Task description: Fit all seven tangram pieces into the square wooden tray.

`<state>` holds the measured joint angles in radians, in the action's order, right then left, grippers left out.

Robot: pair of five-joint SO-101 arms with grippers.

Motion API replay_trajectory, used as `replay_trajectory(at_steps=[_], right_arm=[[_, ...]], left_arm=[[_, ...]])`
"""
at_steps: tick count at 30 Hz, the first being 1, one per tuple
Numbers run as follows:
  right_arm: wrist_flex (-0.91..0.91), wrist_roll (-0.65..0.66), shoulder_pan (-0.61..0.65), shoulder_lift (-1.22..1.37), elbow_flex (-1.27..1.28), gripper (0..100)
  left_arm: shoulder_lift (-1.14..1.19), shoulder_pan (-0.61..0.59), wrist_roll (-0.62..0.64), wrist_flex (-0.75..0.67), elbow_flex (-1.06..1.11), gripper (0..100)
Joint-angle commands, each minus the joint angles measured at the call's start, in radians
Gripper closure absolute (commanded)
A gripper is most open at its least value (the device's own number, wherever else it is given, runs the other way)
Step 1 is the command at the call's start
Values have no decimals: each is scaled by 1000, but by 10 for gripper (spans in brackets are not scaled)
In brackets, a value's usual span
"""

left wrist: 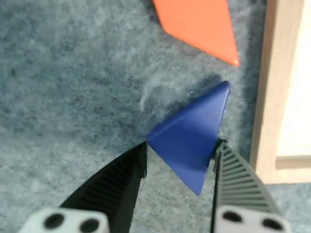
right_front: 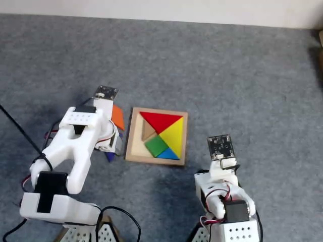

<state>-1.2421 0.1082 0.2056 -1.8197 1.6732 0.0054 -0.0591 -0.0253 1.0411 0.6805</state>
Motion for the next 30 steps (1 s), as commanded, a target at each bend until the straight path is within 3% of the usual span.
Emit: replay_trajectory(at_steps=[1, 12, 18, 25, 30], right_arm=[[-7, -3, -12, -15, 114, 993], [-7, -3, -12, -15, 114, 993], [-7, -3, -12, -15, 114, 993], [-7, -3, -12, -15, 114, 993], [-7, -3, -12, -15, 114, 993]], left_arm=[[-13, 1, 6, -8, 2, 779], [-13, -2, 5, -15, -64, 775], [41, -1, 5, -89, -77, 774], [199, -1, 3, 44, -262, 778], [220, -1, 3, 78, -275, 779]])
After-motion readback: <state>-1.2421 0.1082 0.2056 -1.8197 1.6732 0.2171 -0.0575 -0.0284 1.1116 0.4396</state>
